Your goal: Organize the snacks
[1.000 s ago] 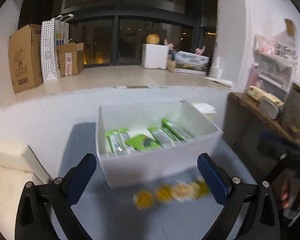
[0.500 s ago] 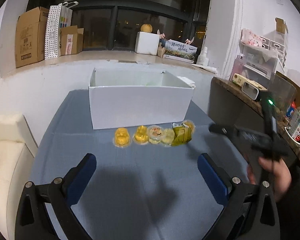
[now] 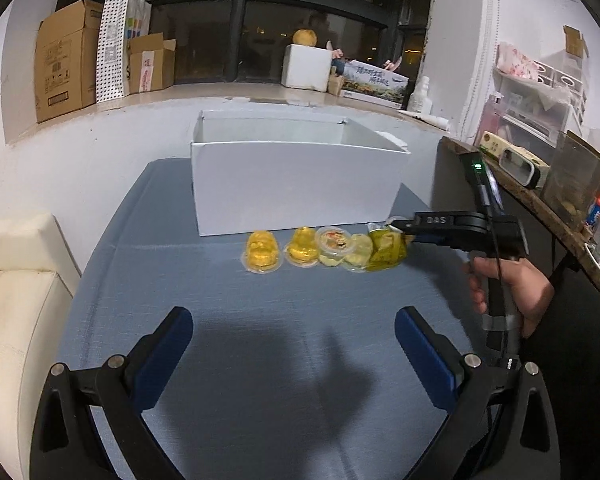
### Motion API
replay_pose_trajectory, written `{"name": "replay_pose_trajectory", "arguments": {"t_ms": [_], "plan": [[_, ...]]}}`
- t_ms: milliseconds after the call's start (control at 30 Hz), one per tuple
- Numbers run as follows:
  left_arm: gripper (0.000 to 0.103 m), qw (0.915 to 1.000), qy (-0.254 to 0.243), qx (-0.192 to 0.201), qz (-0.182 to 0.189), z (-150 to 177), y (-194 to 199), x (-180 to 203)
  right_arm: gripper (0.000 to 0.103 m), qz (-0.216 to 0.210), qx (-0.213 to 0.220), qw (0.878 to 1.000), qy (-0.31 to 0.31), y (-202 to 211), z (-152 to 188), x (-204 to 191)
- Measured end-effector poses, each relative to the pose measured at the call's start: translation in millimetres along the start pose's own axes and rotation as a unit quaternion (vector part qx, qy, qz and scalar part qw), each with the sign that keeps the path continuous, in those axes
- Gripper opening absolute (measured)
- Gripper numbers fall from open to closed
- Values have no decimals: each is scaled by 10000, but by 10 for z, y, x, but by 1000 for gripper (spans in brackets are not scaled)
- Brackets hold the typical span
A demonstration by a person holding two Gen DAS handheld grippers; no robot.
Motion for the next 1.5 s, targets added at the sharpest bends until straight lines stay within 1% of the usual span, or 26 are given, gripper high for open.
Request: {"name": "replay_pose_trajectory", "arguments": {"t_ms": [33, 100, 200, 333, 400, 433, 500, 633, 733, 800, 833, 867, 900, 933, 967, 1100, 1233, 1300, 1333, 1400, 1433, 1467, 1500], "plan": [[103, 10000, 19, -27, -14, -8, -30, -17, 34, 6, 0, 10000, 24, 8, 4, -12], [103, 9999, 55, -76, -56, -16, -94, -35, 34, 76, -15, 9999, 117, 29, 20, -38], [103, 9999, 49, -110, -68, -34, -183, -43, 34, 12, -19, 9998, 187, 65, 58, -80], [103, 9994, -230, -120, -245, -148, -381, -43, 34, 25, 184, 9994, 293, 297, 60, -163], [103, 9980, -419, -193, -422, -238, -563, -56, 34, -13, 290, 9987, 414, 439, 99, -283], [103, 9972, -478, -271, -504, -277, -672, -67, 34, -100, 354, 9983, 460, 533, 134, -352], [103, 9955, -505, -434, -678, -365, -929, -108, 34, -205, 444, 9974, 529, 684, 211, -458], [103, 9939, -513, -625, -753, -459, -1288, -129, 34, -393, 675, 9952, 596, 974, 367, -636], [101, 9914, -550, -897, -772, -466, -1534, -121, 34, -536, 746, 9940, 595, 1073, 434, -697], [87, 9897, -439, -1157, -714, -451, -1685, -153, 34, -568, 744, 9938, 597, 1097, 469, -705], [77, 9895, -416, -1209, -669, -446, -1719, -157, 34, -515, 755, 9939, 622, 1103, 470, -704], [66, 9900, -394, -1223, -582, -445, -1744, -154, 34, -506, 759, 9939, 621, 1105, 467, -699], [61, 9909, -371, -1213, -457, -444, -1753, -145, 34, -513, 762, 9939, 603, 1105, 469, -693], [47, 9917, -387, -1162, -397, -451, -1742, -134, 34, -514, 767, 9939, 596, 1108, 477, -691], [42, 9921, -396, -1125, -389, -455, -1729, -132, 34, -503, 762, 9940, 606, 1103, 486, -694], [41, 9937, -326, -1054, -183, -443, -1621, -142, 34, -524, 713, 9942, 618, 1077, 556, -742], [41, 9958, -205, -889, -37, -437, -1391, -181, 34, -575, 670, 9940, 652, 1032, 597, -804], [41, 9973, -141, -712, 64, -458, -1181, -189, 34, -592, 668, 9934, 715, 1029, 614, -856], [38, 9978, -125, -642, 96, -465, -1116, -196, 34, -611, 677, 9932, 725, 1032, 623, -875], [38, 9986, -114, -477, 182, -476, -916, -206, 34, -643, 691, 9928, 741, 1032, 629, -916], [36, 9990, -116, -392, 206, -488, -823, -208, 34, -647, 707, 9924, 771, 1032, 629, -945], [22, 9992, -127, -307, 218, -494, -736, -206, 34, -647, 706, 9921, 813, 1027, 625, -970], [13, 9992, -203, -246, 247, -494, -647, -194, 34, -634, 703, 9918, 857, 1018, 624, -991]]}}
Point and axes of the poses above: each gripper's, at about its wrist camera, not at the fingertips, and y roughly against the way its jaws point, x to its right, z to its underside, the point moved 6 cm from there along -y, roughly the way its jaws point, and after that the axes turned 13 degrees about -z, right-handed, at the moved point
